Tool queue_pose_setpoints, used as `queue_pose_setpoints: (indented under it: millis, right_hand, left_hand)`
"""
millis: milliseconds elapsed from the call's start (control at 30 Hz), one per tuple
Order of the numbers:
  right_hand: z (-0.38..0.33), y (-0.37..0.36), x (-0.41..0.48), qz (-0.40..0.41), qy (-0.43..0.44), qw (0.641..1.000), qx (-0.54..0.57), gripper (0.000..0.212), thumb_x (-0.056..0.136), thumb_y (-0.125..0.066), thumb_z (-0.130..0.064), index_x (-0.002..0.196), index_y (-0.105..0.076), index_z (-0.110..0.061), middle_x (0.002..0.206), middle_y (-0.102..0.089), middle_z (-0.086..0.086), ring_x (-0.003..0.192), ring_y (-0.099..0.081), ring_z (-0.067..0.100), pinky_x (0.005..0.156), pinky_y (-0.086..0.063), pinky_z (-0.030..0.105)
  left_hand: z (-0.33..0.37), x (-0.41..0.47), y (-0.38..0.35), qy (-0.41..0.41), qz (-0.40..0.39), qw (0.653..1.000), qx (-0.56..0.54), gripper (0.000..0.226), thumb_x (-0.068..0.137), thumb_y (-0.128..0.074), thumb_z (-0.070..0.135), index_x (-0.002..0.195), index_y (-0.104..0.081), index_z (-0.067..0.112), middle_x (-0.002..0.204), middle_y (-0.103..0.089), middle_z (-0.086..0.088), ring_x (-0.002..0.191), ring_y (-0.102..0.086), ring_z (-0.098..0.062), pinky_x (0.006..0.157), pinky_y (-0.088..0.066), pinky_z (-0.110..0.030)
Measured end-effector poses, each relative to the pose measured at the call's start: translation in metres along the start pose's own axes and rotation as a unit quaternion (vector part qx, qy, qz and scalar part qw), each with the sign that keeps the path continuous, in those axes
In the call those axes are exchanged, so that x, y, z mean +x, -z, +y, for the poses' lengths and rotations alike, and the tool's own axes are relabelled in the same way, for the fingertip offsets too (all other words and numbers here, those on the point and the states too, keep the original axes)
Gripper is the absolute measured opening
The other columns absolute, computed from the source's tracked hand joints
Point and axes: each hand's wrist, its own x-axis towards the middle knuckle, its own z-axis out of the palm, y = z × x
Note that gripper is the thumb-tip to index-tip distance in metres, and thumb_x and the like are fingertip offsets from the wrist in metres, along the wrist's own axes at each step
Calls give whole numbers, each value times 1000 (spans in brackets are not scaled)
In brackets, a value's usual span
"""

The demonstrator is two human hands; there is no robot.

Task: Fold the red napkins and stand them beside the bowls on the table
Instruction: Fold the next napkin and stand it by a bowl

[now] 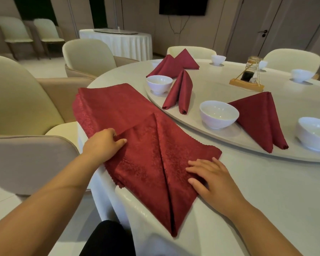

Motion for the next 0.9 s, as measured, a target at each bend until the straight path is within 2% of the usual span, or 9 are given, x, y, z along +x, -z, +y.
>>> queue_pose_setpoints:
  millis: [133,300,367,400,467,533,633,733,900]
  right_hand:
    - [-3,-1,-2,-39,-14,999,9,39,79,-41,-44,94,-72,-25,102,-70,-8,101,-64,15,95,-31,41]
    - [-8,7,1,-104,-72,989,76,73,69,-20,-63,115,-64,-27,127,-56,-12,121,-41,1,107,-3,23]
    - [-10,12,8,-115,-73,988,72,75,67,-18,-66,113,-64,-28,125,-55,-15,114,-36,-8,105,-2,18]
    - [-12,15,12,-119,-74,988,66,70,69,-22,-65,109,-66,-28,121,-57,-16,112,-40,-6,102,-6,17]
    - [-19,19,23,-127,-65,989,47,51,73,-32,-58,92,-67,-25,105,-62,-13,102,-48,6,89,-16,18]
    - [-28,19,35,-154,-64,986,23,37,80,-41,-58,75,-58,-26,89,-59,-11,89,-44,10,79,-19,23]
    - [-43,12,50,-223,-74,972,-28,34,85,-50,-50,61,-39,-29,84,-51,-11,90,-42,12,80,-22,28]
    - [-52,4,57,-259,-84,961,-47,35,85,-50,-46,60,-34,-28,84,-52,-9,99,-47,17,87,-26,31]
    - [-59,1,61,-256,-83,962,-57,33,85,-48,-44,60,-34,-26,81,-52,-8,92,-45,17,86,-26,32]
  left_hand:
    - [3,-15,-5,-70,108,988,82,35,89,-55,38,113,-57,13,118,-56,-9,113,-48,-31,92,-29,-39]
    - [20,-70,-26,-326,128,936,-8,37,76,-40,37,83,-72,20,85,-70,4,83,-68,-18,79,-41,-37]
    - [29,-90,-36,-318,52,947,12,52,77,-30,43,101,-70,19,102,-69,6,99,-65,-12,91,-35,-38]
    - [33,-97,-36,-287,-8,958,23,68,76,-17,49,118,-61,18,120,-62,5,115,-55,-8,101,-26,-36]
    - [30,-96,-51,-251,-27,966,47,94,65,9,54,141,-34,21,146,-33,9,137,-24,-3,112,-6,-30]
    - [30,-95,-55,-244,-31,968,47,86,71,0,51,134,-47,15,140,-45,4,133,-36,-8,111,-21,-36]
    - [26,-96,-62,-256,10,966,41,54,75,-33,41,95,-73,12,100,-71,1,97,-67,-13,81,-52,-41]
    - [24,-97,-65,-262,26,964,35,53,73,-36,42,93,-73,10,98,-71,0,94,-68,-15,93,-39,-39]
    - [23,-95,-68,-261,60,963,26,58,69,-37,47,93,-73,8,99,-71,-3,94,-68,-17,90,-28,-34]
